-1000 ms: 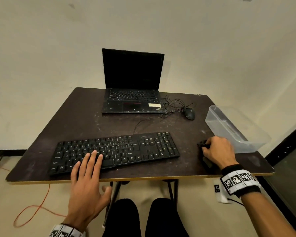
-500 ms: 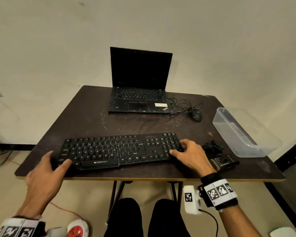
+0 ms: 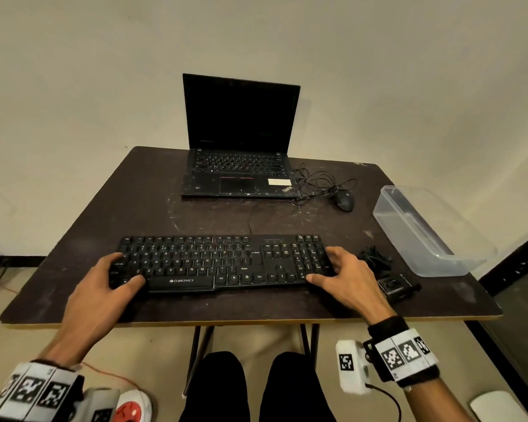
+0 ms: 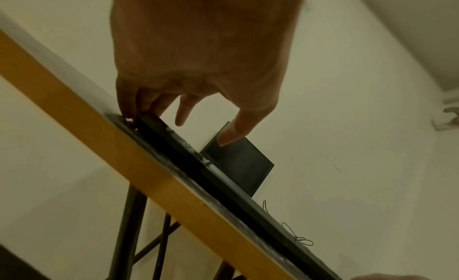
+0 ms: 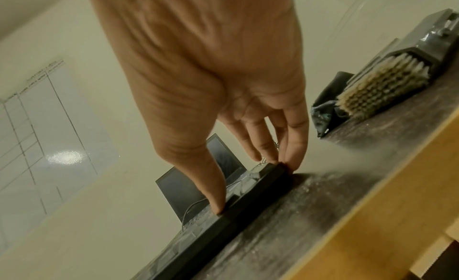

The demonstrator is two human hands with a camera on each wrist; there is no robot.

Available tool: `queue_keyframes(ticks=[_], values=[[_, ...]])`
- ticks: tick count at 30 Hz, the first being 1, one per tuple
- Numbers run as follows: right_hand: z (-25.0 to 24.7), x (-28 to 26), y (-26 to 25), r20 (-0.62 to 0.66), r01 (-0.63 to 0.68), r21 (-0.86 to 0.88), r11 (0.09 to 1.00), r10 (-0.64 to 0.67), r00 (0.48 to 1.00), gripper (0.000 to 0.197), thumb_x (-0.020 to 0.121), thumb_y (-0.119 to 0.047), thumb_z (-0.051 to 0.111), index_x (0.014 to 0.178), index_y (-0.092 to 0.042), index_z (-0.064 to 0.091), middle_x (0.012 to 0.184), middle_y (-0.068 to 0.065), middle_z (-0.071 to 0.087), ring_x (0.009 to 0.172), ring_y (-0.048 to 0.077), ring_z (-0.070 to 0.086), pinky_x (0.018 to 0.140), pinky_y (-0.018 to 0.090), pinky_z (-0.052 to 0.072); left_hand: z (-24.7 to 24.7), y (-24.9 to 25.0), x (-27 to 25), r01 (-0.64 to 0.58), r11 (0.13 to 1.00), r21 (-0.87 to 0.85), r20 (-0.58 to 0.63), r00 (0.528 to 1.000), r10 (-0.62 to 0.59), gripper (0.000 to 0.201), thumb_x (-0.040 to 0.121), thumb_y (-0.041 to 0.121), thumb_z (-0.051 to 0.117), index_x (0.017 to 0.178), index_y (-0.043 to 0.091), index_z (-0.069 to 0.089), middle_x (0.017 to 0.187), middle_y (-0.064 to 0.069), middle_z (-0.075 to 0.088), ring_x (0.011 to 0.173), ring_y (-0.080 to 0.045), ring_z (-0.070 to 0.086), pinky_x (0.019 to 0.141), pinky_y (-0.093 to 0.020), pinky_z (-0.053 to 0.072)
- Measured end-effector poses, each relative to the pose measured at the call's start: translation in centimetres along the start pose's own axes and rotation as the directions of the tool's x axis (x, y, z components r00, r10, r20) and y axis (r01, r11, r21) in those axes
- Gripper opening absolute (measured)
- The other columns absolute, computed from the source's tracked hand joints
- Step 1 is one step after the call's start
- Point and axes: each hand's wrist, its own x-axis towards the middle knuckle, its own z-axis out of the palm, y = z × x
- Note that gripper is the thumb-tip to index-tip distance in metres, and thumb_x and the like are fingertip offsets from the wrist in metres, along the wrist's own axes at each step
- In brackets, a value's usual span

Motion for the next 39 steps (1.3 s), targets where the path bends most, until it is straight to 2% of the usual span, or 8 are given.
queue_keyframes(ticks=[6,11,16,26,30,33,37,39], values=[[-0.3,3.9,-0.2,0.013,0.001,-0.077,0.997,0.0,1.0,0.082,0.087,-0.044,0.086,0.156,-0.017,0.049,0.149,0.006,0.064,0.138,0.028,0.059,0.117,0.041,0.046,0.4,0.1,3.7,-0.062,0.998,0.03,0.137,0.989,0.057,0.08,0.084,0.041,0.081,0.154,0.028,0.044,0.141,-0.01,0.061,0.127,-0.034,0.057,0.105,-0.048,0.043],[-1.5,10.4,-1.1,0.044,-0.038,-0.177,0.984,0.047,0.998,0.074,0.091,-0.046,0.081,0.151,-0.013,0.053,0.152,0.014,0.06,0.139,0.035,0.056,0.116,0.042,0.045,1.1,1.8,11.4,-0.067,0.998,-0.004,0.358,0.932,0.064,0.118,0.047,0.064,0.073,0.155,0.03,0.038,0.143,0.001,0.055,0.13,-0.025,0.054,0.117,-0.045,0.039],[-2.2,14.6,-1.9,0.048,-0.039,-0.194,0.98,0.049,0.998,0.07,0.092,-0.043,0.081,0.146,-0.006,0.055,0.149,0.017,0.061,0.137,0.037,0.058,0.116,0.042,0.046,2.9,3.1,16.3,-0.054,0.997,-0.055,0.408,0.91,0.072,0.114,0.042,0.059,0.073,0.147,0.03,0.04,0.14,-0.005,0.058,0.127,-0.026,0.056,0.116,-0.049,0.041],[-2.5,15.7,-1.6,0.11,-0.086,-0.104,0.991,0.097,0.989,0.076,0.094,-0.035,0.082,0.153,0.0,0.048,0.156,0.017,0.056,0.144,0.034,0.053,0.12,0.039,0.04,4.3,2.7,17.6,-0.065,0.998,-0.02,0.357,0.932,0.068,0.115,0.051,0.059,0.074,0.154,0.023,0.037,0.138,-0.006,0.057,0.123,-0.027,0.057,0.111,-0.048,0.045],[-3.7,12.9,-1.4,0.009,-0.018,-0.047,0.999,0.019,1.0,0.083,0.093,-0.043,0.081,0.159,-0.008,0.044,0.159,0.015,0.053,0.146,0.034,0.05,0.12,0.041,0.041,5.4,5.2,14.9,-0.281,0.94,0.192,0.099,0.959,0.266,0.091,0.069,0.061,0.065,0.146,0.014,0.048,0.144,-0.012,0.055,0.132,-0.034,0.051,0.111,-0.055,0.041],[-5.7,8.7,1.3,-0.171,0.048,0.038,0.998,-0.041,0.984,0.061,0.093,-0.04,0.081,0.147,-0.022,0.061,0.143,0.003,0.068,0.132,0.025,0.064,0.115,0.042,0.049,7.5,8.5,9.9,-0.496,0.855,0.149,0.006,0.865,0.501,0.07,0.077,0.045,0.066,0.139,0.015,0.058,0.137,-0.01,0.063,0.126,-0.032,0.058,0.107,-0.051,0.047],[-8.4,1.5,6.6,-0.341,-0.044,-0.02,0.999,0.035,0.939,0.017,0.09,-0.034,0.083,0.106,-0.027,0.08,0.089,-0.01,0.077,0.096,0.016,0.076,0.087,0.032,0.057,14.0,13.9,3.2,-0.7,0.714,0.01,0.273,0.689,0.671,0.046,0.079,0.045,0.061,0.122,0.029,0.071,0.12,0.009,0.072,0.111,-0.014,0.066,0.101,-0.037,0.051],[-8.3,-0.8,8.4,-0.359,-0.1,-0.043,0.994,0.078,0.93,0.019,0.087,-0.036,0.085,0.103,-0.027,0.08,0.09,-0.009,0.079,0.1,0.017,0.077,0.085,0.031,0.056,18.2,16.4,1.5,-0.76,0.649,-0.035,0.393,0.587,0.708,0.044,0.081,0.046,0.062,0.123,0.033,0.069,0.124,0.015,0.068,0.113,-0.01,0.064,0.1,-0.036,0.051]])
